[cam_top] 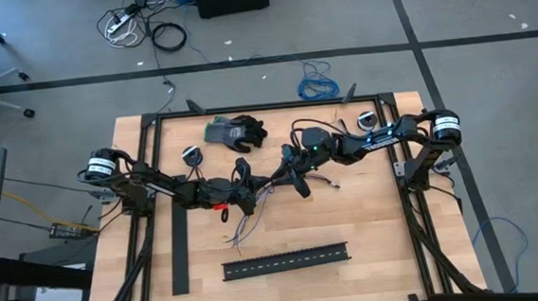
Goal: Ziptie cables
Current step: Wrap the cables together using the black zip tie
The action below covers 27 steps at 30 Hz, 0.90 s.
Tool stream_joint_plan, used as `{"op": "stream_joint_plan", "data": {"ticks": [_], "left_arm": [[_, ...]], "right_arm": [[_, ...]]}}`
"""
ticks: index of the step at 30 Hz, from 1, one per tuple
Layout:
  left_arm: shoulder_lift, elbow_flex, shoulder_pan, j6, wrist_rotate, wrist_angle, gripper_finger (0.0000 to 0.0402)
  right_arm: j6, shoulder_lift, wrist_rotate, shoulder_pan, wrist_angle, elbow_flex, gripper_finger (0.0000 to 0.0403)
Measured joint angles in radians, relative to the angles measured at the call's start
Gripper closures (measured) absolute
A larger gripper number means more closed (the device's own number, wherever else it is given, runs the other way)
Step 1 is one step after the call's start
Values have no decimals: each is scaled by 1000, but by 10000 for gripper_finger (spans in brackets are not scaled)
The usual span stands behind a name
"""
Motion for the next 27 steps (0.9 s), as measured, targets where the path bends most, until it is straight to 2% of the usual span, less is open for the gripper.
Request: {"op": "stream_joint_plan", "data": {"ticks": [8,27], "left_arm": [[0,0,0,-2,0,1,401],[0,1,0,-46,13,-26,401]], "right_arm": [[-50,0,9,0,-5,0,397],[8,0,-9,-20,68,-1,403]]}}
